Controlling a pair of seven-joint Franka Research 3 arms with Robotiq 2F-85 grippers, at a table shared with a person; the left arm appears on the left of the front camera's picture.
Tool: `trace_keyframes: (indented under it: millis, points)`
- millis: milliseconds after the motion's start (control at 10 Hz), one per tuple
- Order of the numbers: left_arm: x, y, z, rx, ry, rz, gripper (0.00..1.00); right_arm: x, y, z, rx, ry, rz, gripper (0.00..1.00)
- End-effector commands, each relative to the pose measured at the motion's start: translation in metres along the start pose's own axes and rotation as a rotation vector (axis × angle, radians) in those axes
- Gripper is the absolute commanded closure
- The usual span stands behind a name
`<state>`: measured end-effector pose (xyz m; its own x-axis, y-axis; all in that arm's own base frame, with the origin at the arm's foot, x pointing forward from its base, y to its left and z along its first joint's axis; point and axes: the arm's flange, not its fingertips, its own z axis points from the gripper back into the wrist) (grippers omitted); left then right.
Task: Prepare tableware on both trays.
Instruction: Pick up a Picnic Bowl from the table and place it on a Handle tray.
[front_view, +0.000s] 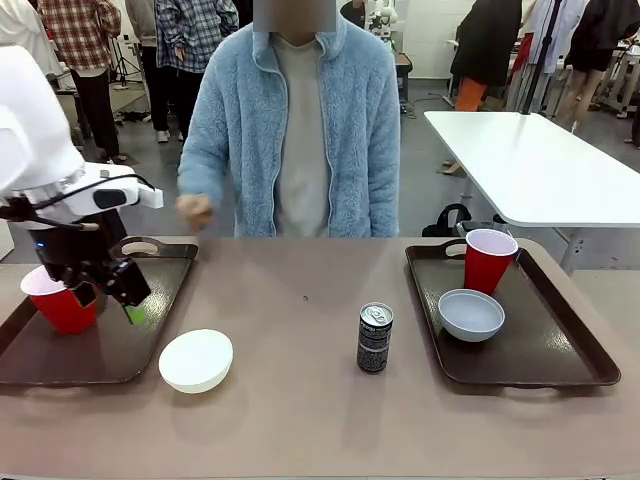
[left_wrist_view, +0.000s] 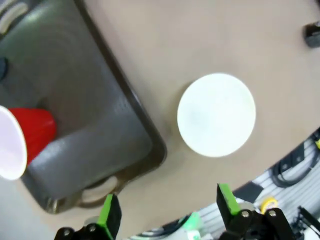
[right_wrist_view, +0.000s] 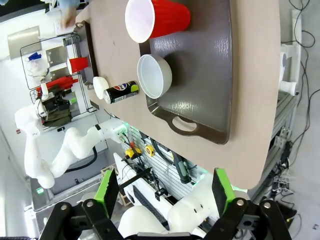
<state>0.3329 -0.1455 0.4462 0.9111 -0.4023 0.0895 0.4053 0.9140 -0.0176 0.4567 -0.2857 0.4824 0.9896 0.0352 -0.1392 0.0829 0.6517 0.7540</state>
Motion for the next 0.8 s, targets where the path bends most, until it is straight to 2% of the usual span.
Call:
trace_keyframes:
  millis: [0, 400, 700]
  points:
    - [0.032, -0.007, -0.025, -0.04, 0.008, 0.066, 0.0, -0.002, 0.001, -0.001, -0.007, 0.013, -0.016, 0.02]
    - [0.059, -0.016, -0.059, -0.008, 0.031, 0.144, 0.0, -0.002, 0.001, -0.001, -0.007, 0.013, -0.016, 0.02]
    - [0.06, -0.02, -0.08, 0.008, 0.068, 0.132, 0.0, -0.002, 0.001, -0.001, -0.007, 0.013, -0.016, 0.02]
